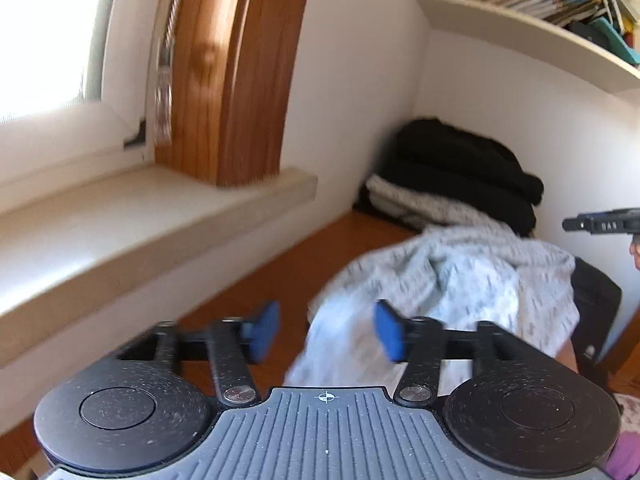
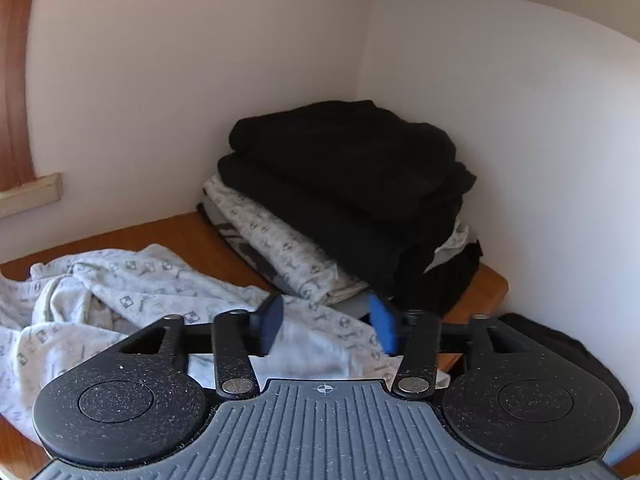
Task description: Fold clothes
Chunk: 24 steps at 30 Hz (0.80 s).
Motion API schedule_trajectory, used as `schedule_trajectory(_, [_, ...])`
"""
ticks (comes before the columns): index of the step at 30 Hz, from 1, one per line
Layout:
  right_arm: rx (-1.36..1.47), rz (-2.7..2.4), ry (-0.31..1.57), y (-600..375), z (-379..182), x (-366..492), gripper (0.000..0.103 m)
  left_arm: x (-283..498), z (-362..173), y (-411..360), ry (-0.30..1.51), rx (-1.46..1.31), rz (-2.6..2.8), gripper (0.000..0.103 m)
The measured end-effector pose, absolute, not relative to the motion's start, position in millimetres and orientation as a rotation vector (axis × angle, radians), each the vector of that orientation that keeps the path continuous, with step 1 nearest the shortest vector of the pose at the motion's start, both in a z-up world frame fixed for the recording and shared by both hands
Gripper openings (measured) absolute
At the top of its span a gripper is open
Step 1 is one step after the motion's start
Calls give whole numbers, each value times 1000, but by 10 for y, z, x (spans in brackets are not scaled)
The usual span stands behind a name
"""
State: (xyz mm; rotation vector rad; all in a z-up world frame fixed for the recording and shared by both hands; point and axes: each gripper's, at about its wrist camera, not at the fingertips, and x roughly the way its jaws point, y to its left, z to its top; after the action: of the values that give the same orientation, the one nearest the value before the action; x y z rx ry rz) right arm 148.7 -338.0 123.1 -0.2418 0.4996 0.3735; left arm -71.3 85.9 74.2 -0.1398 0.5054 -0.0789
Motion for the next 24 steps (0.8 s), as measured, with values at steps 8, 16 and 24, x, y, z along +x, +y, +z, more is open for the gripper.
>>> schedule_trajectory(8, [-225,554,456,-3037,1280,1417,60,-398,565,759,498,-221,-118,79])
schedule_trajectory(16, [-282,733,518,-2406,971,1558,60,-95,196,599,555,-237,-179,79])
schedule_trajectory(24, [-309,946,552,-1850,939,1941,64,94,159,674,602,-228,-174,79])
